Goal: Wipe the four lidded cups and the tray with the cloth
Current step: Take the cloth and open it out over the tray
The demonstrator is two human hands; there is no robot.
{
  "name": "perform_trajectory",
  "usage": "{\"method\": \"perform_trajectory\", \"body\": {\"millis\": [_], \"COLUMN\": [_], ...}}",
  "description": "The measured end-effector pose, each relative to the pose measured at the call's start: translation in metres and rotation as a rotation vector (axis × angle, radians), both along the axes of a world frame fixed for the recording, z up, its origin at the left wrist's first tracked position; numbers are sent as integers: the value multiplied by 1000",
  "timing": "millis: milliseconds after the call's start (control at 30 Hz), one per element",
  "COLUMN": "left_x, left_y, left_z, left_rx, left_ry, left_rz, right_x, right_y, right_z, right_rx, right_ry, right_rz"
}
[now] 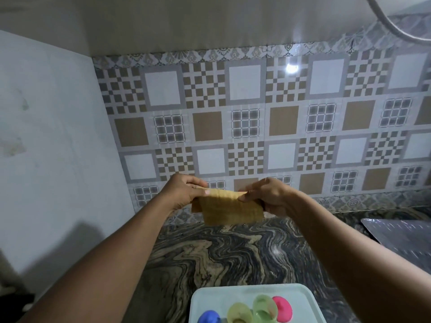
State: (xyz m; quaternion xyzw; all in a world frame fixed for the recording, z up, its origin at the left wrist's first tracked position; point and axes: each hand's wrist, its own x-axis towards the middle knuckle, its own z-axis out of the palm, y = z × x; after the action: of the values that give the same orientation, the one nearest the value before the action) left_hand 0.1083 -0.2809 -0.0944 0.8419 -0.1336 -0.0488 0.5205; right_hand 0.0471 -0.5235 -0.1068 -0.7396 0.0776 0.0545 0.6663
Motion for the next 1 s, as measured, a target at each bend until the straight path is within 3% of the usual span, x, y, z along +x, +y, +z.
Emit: {"method": "perform_trajectory", "body": {"millis": [133,300,433,600,733,1000], "left_x": [-16,-39,-63,-95,-114,-144], "left_y": [7,-1,-7,-30,-50,-77], "left_z": [-2,0,2,-8,-30,-65], "left_rx": [227,211,50,-245,-51,84], "left_ry": [-188,-196,-51,140,38,133], "left_rz": [-9,30,9,47,187,199], "right_x": [-4,-21,-47,-80,-99,-132], "right_y": [-9,-15,-25,-24,-23,-23], "right_z": [7,16,13,-9,-33,-82], "right_rx": [-232,-383,-177,225,268,322], "right_ry": [-63,-175,-225,-45,64,233], "right_rz": [-57,-38,18,24,-55,-166]}}
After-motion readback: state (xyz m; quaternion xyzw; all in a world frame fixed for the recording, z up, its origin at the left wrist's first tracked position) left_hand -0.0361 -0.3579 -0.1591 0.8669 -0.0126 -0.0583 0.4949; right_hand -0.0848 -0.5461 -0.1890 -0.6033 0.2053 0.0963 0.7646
